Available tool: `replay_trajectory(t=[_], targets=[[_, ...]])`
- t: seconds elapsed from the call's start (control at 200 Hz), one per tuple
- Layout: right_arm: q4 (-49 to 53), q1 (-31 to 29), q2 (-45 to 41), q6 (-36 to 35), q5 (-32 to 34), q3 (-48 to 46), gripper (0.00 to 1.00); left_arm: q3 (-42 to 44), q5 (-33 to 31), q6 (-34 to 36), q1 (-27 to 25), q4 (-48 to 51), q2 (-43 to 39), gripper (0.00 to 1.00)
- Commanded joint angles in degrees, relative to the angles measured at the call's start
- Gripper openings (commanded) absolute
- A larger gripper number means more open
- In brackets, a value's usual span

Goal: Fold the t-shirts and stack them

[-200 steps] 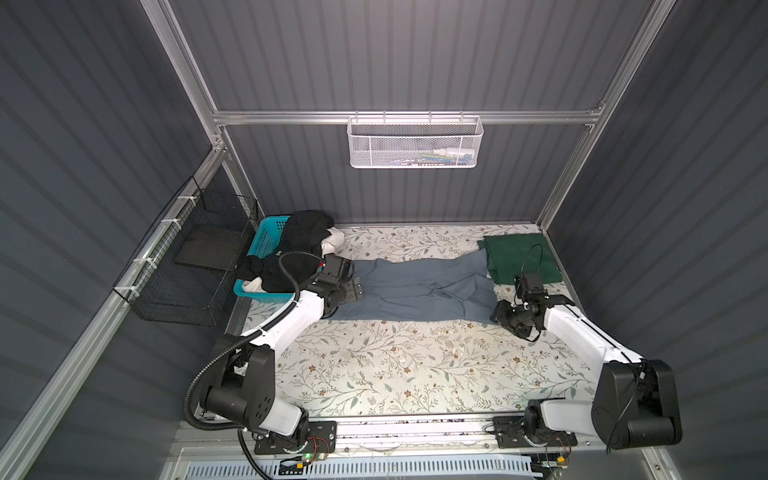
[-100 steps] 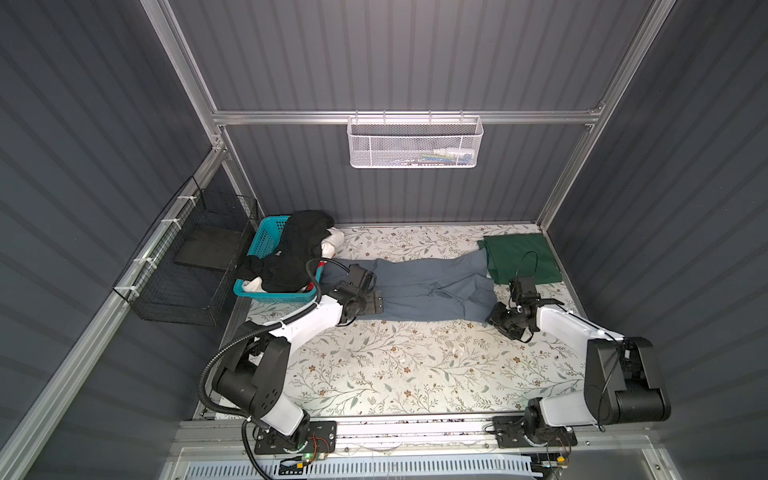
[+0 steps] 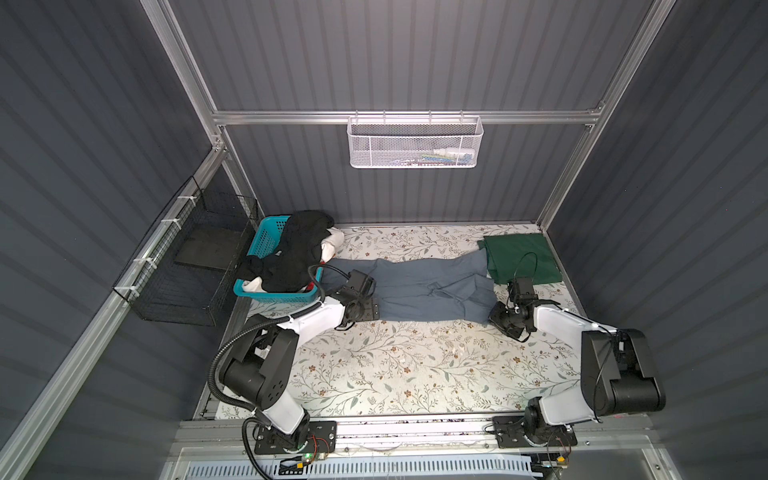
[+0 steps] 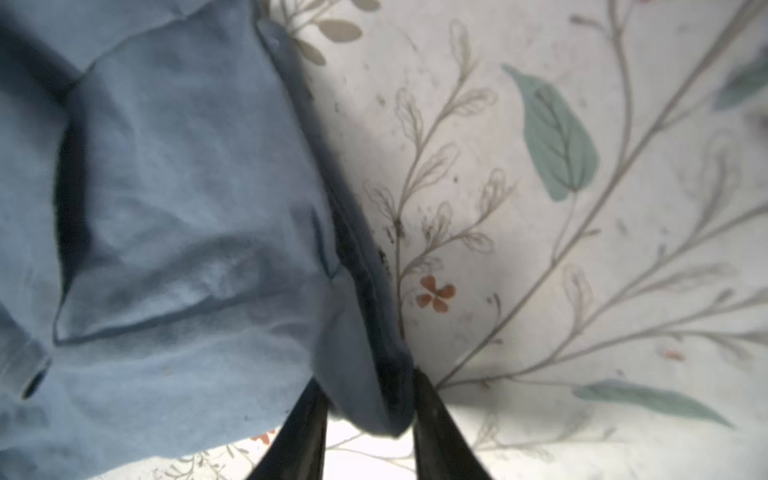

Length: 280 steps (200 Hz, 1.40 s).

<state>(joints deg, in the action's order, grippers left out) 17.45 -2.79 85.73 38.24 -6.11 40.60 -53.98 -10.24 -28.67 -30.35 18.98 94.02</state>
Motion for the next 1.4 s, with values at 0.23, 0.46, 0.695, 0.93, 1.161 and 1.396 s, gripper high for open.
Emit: replay_trajectory(t=[0.23,0.46,0.695,0.93,1.161,1.396], targets=[[3.4,0.6,1.6,-2.6,5.0,3.1,0.0,-0.5,0.0,-1.2,-0.2,1.9,7.4,0.85],[8.4,1.3,-0.1,-4.6,9.6,4.6,0.0,0.1,-0.6,-1.7,-0.1,2.5,8.2,0.85],[9.6,1.4,-0.8,-5.6,10.7,4.9,0.0,1.2,-2.8,-1.2,-0.1,4.5,5.5,0.82],[10.7,1.5,-3.5,-4.6,10.9,2.0,0.0,6.2,-3.0,-5.1,-0.2,6.4,-1.0,0.81],[12.8,1.4,-7.7,-3.1,8.3,-0.6,0.03,6.9,-4.2,-6.1,-0.4,10.8,-6.3,0.82],[13.2,1.4,-13.2,-1.8,5.1,-2.5,0.58,5.4,-4.7,-6.5,-0.4,13.2,-12.3,0.97]])
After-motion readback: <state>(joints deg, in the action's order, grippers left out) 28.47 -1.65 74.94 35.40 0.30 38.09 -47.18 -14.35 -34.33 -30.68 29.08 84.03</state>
